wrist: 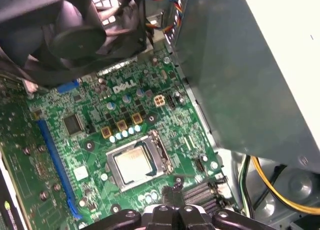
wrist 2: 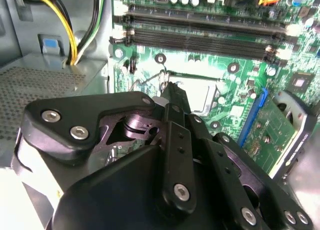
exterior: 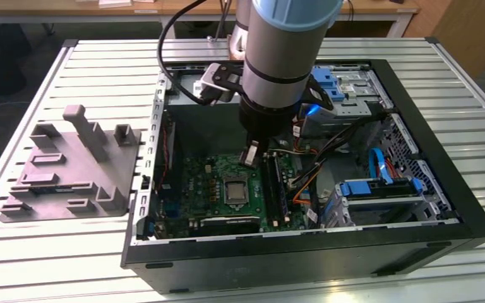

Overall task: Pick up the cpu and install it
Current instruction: 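Install the first cpu locking lever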

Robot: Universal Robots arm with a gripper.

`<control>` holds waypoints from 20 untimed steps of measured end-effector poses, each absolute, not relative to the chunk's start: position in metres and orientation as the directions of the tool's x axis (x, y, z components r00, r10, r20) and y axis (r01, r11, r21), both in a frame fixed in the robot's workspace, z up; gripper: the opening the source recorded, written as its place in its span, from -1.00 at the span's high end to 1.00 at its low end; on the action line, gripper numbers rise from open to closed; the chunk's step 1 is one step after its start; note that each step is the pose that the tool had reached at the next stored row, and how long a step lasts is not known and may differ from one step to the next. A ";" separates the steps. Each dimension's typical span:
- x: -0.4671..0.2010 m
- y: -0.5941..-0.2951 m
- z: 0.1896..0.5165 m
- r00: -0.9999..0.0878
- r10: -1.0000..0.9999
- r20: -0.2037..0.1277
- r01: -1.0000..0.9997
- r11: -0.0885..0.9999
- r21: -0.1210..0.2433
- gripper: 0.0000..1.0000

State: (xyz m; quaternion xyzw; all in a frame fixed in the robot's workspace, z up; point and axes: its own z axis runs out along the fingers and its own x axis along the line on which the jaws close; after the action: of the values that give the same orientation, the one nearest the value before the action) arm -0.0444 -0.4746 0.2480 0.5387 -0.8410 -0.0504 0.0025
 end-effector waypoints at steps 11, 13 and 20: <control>-0.042 -0.464 0.247 -0.420 -0.906 -0.050 -0.906 0.414 0.087 0.79; -0.041 -0.462 0.247 -0.420 -0.906 -0.050 -0.906 0.414 0.088 0.79; -0.035 -0.456 0.247 -0.420 -0.906 -0.050 -0.906 0.415 0.088 0.79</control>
State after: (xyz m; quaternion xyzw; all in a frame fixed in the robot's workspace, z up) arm -0.0348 -0.4564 0.2468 0.5387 -0.8410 -0.0504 0.0025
